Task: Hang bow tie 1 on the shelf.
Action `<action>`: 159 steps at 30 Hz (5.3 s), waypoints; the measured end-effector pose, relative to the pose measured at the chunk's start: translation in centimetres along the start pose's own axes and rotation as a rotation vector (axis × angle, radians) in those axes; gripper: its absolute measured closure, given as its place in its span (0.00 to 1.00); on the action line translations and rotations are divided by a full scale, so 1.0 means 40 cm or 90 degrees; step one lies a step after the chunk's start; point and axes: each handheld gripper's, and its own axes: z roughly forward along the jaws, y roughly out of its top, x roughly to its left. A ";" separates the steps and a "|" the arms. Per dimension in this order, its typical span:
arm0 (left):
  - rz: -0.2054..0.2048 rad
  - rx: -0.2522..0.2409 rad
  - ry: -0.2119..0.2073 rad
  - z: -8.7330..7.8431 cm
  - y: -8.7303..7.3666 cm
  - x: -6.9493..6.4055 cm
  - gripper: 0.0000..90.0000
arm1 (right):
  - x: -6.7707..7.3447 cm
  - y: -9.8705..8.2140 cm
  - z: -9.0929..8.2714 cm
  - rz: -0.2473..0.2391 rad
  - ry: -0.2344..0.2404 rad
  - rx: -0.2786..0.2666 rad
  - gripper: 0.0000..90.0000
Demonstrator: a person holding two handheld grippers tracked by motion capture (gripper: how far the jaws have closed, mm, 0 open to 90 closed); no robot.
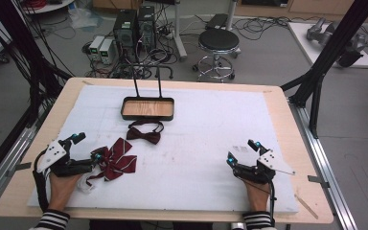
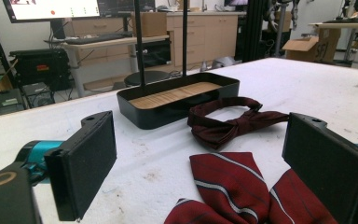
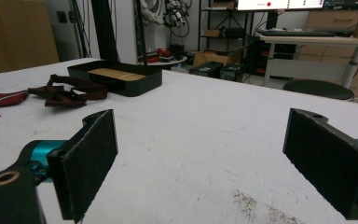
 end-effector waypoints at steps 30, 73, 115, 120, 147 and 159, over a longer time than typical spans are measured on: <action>0.012 0.034 -0.018 -0.003 0.034 0.005 0.11 | 0.000 0.000 0.000 -0.002 -0.007 -0.004 0.10; 0.148 0.461 -0.119 0.095 0.150 -0.070 0.15 | 0.002 -0.001 -0.003 0.000 -0.013 -0.008 0.10; 0.123 0.644 -0.151 0.157 0.118 -0.084 0.49 | 0.001 -0.002 -0.004 -0.001 -0.015 -0.013 0.10; 0.117 0.661 -0.153 0.161 0.117 -0.079 0.56 | 0.000 -0.002 -0.004 -0.001 -0.014 -0.013 0.10; 0.120 0.658 -0.138 0.163 0.121 -0.077 0.75 | 0.002 -0.002 -0.004 0.000 -0.015 -0.014 0.10; 0.100 0.576 -0.130 0.148 0.143 -0.056 0.75 | 0.002 -0.002 -0.005 0.001 -0.016 -0.014 0.10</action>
